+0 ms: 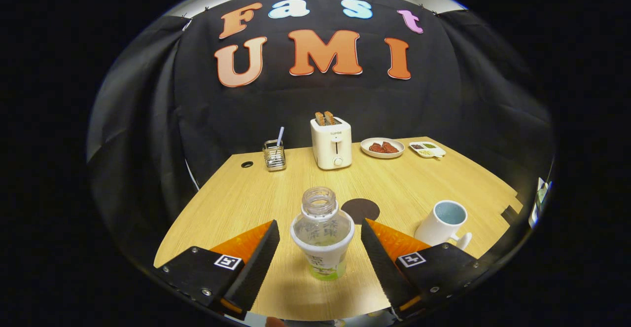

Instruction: Take the bottle from table, then pour the juice into the cup, finally place the bottle on the coaster

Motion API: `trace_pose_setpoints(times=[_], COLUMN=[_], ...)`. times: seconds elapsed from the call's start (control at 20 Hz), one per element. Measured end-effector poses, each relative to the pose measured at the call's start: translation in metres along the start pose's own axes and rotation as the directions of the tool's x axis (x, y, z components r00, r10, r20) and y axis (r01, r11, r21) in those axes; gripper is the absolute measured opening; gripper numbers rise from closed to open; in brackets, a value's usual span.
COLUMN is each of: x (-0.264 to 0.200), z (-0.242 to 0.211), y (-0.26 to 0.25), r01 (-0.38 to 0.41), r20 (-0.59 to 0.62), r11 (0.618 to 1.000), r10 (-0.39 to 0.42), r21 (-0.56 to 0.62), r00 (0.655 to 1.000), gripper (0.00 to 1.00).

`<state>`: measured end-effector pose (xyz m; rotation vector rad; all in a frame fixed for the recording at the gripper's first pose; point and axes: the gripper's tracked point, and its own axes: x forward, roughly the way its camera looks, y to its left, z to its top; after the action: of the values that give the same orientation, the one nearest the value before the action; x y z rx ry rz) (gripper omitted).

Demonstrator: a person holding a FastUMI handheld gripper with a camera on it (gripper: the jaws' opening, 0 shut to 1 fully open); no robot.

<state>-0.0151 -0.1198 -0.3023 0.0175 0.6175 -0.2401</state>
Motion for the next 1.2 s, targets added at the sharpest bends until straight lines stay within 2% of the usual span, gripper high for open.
trace_pose_setpoints(times=[0.25, 0.5, 0.55, 0.6, 0.65, 0.85, 1.05, 1.2], x=[0.01, 0.021, 0.025, 0.024, 0.026, 0.026, 0.017, 0.013], z=[-0.019, -0.033, -0.034, -0.033, -0.031, -0.029, -0.003, 0.017], y=[0.0, -0.015, -0.012, -0.008, -0.006, -0.003, -0.004, -0.011], r01=[-0.002, 0.072, 0.055, 0.039, 0.037, 0.021, -0.02, -0.043], r20=[-0.038, -0.061, -0.061, -0.052, -0.044, -0.026, 0.044, 0.093], r11=[1.0, 0.994, 0.995, 0.994, 0.994, 0.988, 1.0, 0.993], r10=[0.002, -0.077, -0.06, -0.044, -0.041, -0.025, 0.02, 0.033], r21=[-0.019, -0.079, -0.089, -0.099, -0.103, -0.151, 0.003, 0.11], r00=[0.999, 0.995, 0.996, 0.998, 0.998, 0.999, 0.999, 0.995], gripper=[0.99, 0.98, 0.95, 0.78, 0.67, 0.55, 0.54, 0.53])
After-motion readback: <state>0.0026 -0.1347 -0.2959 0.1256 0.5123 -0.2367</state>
